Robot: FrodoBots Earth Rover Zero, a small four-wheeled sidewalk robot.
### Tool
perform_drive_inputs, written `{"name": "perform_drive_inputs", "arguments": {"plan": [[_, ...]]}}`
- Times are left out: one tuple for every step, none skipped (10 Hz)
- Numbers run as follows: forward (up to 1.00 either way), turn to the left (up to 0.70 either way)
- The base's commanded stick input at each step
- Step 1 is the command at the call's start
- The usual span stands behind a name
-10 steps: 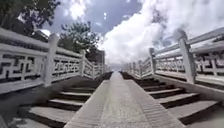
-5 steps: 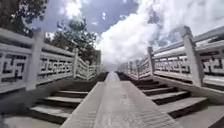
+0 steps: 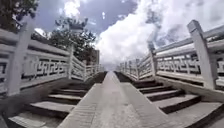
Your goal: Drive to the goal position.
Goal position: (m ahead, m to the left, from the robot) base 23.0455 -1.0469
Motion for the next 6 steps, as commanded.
{"name": "perform_drive_inputs", "arguments": {"plan": [[0.7, 0.0], [0.7, 0.0], [0.7, 0.0], [0.7, 0.0], [0.7, 0.0], [0.7, 0.0]]}}
